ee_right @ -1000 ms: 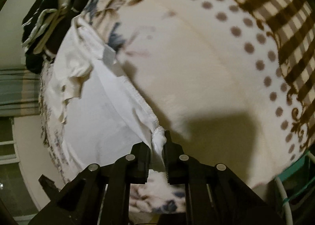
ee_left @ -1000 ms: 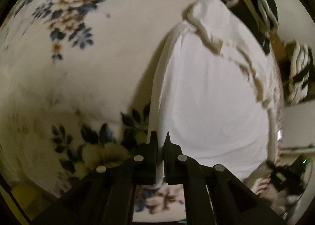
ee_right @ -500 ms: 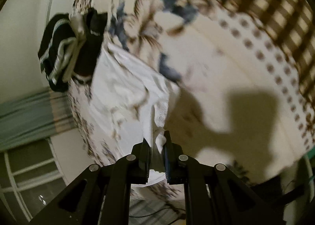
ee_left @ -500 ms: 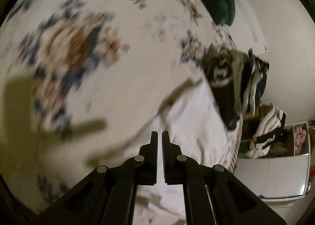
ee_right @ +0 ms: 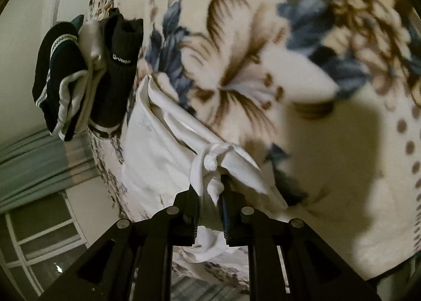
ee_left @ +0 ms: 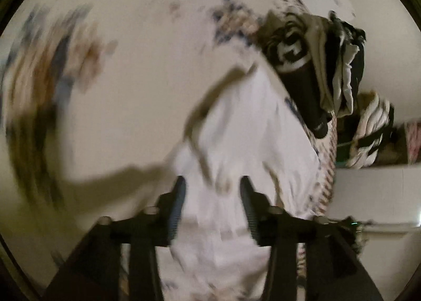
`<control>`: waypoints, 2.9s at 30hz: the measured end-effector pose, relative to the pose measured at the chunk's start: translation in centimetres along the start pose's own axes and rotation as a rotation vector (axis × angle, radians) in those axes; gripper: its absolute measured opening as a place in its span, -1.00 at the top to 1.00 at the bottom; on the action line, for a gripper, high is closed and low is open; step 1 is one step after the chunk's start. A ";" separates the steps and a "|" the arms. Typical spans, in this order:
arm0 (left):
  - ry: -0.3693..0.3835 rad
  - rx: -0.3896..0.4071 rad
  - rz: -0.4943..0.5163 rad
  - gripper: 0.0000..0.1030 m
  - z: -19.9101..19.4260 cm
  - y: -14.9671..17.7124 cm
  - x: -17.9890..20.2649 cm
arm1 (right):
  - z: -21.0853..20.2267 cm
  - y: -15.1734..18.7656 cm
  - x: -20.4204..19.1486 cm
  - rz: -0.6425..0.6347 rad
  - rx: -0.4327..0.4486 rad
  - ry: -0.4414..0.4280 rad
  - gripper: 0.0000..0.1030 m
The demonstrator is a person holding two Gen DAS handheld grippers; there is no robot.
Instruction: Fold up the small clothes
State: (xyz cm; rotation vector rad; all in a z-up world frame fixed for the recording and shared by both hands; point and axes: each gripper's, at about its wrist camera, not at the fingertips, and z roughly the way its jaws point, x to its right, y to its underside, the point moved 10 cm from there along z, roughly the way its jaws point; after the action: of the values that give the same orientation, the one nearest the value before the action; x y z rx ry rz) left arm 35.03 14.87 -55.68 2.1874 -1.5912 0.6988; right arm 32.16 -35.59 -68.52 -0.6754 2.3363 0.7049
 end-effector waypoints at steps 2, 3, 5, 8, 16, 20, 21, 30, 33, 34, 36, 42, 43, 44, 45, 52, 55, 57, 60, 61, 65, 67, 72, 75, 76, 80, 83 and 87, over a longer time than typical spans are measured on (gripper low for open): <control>0.056 -0.048 -0.161 0.05 0.4 2.9 -1.0 | 0.0 0.6 1.0 0.024 0.002 0.000 0.70; 0.085 -0.066 -0.240 0.05 0.6 3.9 -1.4 | 0.1 1.1 1.6 0.030 0.002 0.000 0.70; 0.114 -0.102 -0.368 0.02 1.9 5.4 -2.4 | 0.2 1.4 2.1 0.036 0.010 0.005 0.70; 0.132 -0.139 -0.508 0.03 4.2 6.3 -3.2 | 0.4 2.0 2.3 0.039 0.017 0.005 0.70; 0.046 -0.030 -0.403 0.92 4.2 4.3 -3.2 | 0.1 2.8 1.4 -0.048 0.047 0.062 0.71; 0.034 0.045 -0.329 0.92 0.9 3.1 -2.9 | -0.9 3.4 0.9 -0.069 0.059 0.066 0.74; 0.028 0.065 -0.314 0.92 -0.1 2.7 -3.0 | -1.4 3.5 0.8 -0.071 0.065 0.065 0.74; 0.066 0.227 -0.320 0.92 -4.6 -2.1 -3.3 | -3.8 3.8 -0.1 -0.068 0.080 0.026 0.75; 0.083 0.267 -0.314 0.92 -4.9 -4.3 -2.4 | -3.8 3.2 -1.0 -0.087 0.090 0.028 0.76; 0.085 0.284 -0.309 0.92 -5.0 -5.2 -2.1 | -3.7 2.9 -1.4 -0.095 0.094 0.029 0.76; 0.086 0.300 -0.292 0.92 -4.6 -7.1 -1.4 | -3.5 2.1 -2.1 -0.114 0.104 0.035 0.76; 0.028 0.261 -0.233 0.92 -0.1 -11.7 -0.5 | -1.9 -1.7 -3.9 -0.085 0.142 0.000 0.76; 0.017 0.244 -0.220 0.91 1.0 -12.4 -0.4 | -1.4 -2.4 -3.9 -0.069 0.140 -0.012 0.73; 0.020 0.207 -0.209 0.90 2.3 -13.1 -0.3 | -0.9 -3.1 -3.9 -0.043 0.136 -0.038 0.70; 0.012 0.186 -0.210 0.89 2.9 -13.4 -0.3 | -0.5 -3.7 -3.8 -0.012 0.134 -0.060 0.63; 0.077 0.229 -0.159 0.05 -1.0 -11.9 0.8 | -3.5 -3.6 -4.7 -0.078 0.226 -0.106 -0.18; 0.036 0.206 -0.143 0.05 -1.6 -8.6 0.3 | -3.5 -1.2 -4.9 -0.199 0.194 -0.005 -0.18; 0.029 0.132 -0.161 0.05 0.1 -6.0 0.1 | -2.1 0.5 -4.5 -0.235 0.134 0.068 -0.18; 0.010 0.019 -0.182 0.05 4.0 -3.8 0.1 | 1.2 2.1 -4.3 -0.245 0.049 0.110 -0.18; 0.005 -0.006 -0.178 0.05 5.1 -3.6 0.5 | 2.2 2.2 -4.5 -0.246 0.040 0.110 -0.18; -0.033 -0.043 -0.122 0.05 8.5 -5.5 2.3 | 5.5 1.0 -6.4 -0.230 0.039 0.079 -0.17; -0.044 -0.022 -0.089 0.05 8.8 -7.2 3.4 | 6.4 -0.2 -8.2 -0.228 0.066 0.044 -0.16; -0.043 0.059 -0.015 0.05 8.3 -12.2 6.2 | 7.5 -3.4 -12.2 -0.241 0.146 -0.022 -0.16; -0.067 0.102 0.027 0.05 7.9 -15.0 7.1 | 7.7 -5.2 -13.8 -0.228 0.199 -0.059 -0.16; -0.073 0.108 0.038 0.05 7.7 -15.4 7.2 | 7.5 -5.8 -14.1 -0.218 0.218 -0.069 -0.16; -0.061 0.129 0.089 0.05 5.4 -15.5 7.6 | 6.0 -6.1 -14.6 -0.190 0.256 -0.096 -0.17; -0.085 0.148 0.127 0.05 3.1 -12.9 6.7 | 4.5 -3.9 -14.7 -0.232 0.241 -0.070 -0.17; -0.144 0.089 0.103 0.05 2.7 -8.1 3.4 | 7.3 2.4 -13.3 -0.281 0.074 0.026 -0.17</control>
State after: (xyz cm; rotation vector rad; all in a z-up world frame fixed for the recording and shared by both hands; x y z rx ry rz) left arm 44.11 13.30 -55.83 2.2778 -1.7877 0.6675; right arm 42.76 -25.51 -63.88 -0.9603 2.2178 0.4837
